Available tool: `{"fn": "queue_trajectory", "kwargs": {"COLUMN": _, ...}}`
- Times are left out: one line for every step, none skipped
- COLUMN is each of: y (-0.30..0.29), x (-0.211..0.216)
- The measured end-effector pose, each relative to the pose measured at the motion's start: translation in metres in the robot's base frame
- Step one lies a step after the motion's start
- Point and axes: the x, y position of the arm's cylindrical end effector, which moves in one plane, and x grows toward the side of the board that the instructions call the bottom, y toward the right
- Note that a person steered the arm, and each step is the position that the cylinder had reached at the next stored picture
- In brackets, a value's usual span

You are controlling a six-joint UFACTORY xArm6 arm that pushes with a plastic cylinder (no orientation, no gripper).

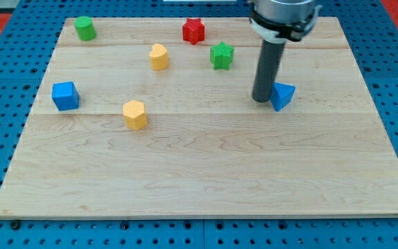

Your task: Push the green star below the red star

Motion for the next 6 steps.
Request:
{"fn": "queue_trajectory", "kwargs": {"y": -0.008, "x": -0.031}}
{"fn": "queue_trajectory", "kwargs": {"y": 0.014, "x": -0.048}}
{"fn": "queue_trajectory", "kwargs": {"y": 0.016, "x": -0.075}}
{"fn": "queue_trajectory", "kwargs": {"y": 0.016, "x": -0.085}}
{"fn": "queue_trajectory", "kwargs": {"y": 0.016, "x": -0.085}}
{"fn": "queue_trajectory", "kwargs": {"y": 0.0, "x": -0.095}}
